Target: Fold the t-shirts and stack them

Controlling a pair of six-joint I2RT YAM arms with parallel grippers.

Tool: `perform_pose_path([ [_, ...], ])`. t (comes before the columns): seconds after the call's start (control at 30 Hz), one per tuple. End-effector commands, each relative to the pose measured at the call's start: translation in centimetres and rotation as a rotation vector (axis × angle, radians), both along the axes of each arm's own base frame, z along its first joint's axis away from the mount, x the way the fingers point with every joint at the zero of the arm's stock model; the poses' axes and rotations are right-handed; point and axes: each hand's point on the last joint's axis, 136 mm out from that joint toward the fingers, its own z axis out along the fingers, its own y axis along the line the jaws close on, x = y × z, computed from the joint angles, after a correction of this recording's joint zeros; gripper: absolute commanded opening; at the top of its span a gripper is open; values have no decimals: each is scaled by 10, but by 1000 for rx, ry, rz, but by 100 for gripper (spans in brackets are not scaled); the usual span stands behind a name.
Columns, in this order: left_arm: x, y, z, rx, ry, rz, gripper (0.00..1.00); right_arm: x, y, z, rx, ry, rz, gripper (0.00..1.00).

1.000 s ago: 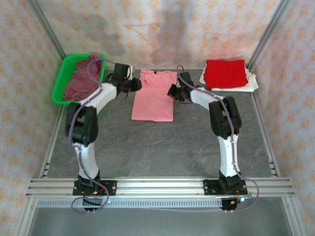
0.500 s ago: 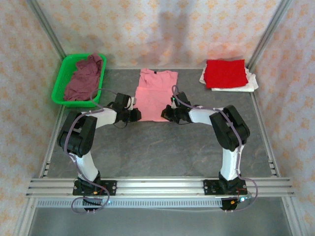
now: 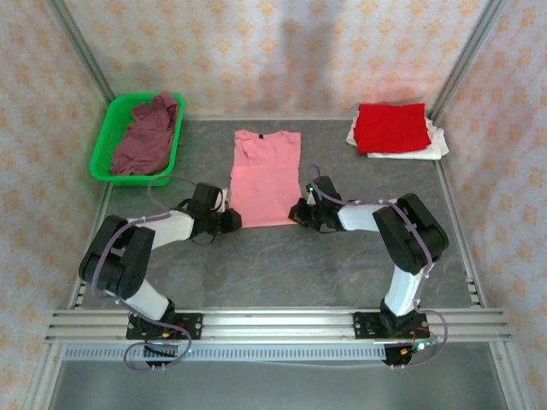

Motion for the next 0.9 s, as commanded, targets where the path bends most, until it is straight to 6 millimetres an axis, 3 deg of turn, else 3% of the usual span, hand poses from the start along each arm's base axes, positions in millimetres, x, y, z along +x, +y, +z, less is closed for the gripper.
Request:
perform_pose_path([
  [0.0,-15,16,10,24,36,94,26,-14,-13,8,-33,32,-30,6],
  [0.13,-15,23,23,-14,48,156,35,-12,-21,24,-39,14,-65,21],
  [0.37,-6,18,12,-71,101,133,39,-1,-27,21,-16,10,-111,29],
  [0.7,7,1,16,-96,77,81,39,5,-31,13,-4,10,-138,30],
  [0.87,7,-8,8,-101,97,72,39,5,-31,10,-2,12,-142,31],
])
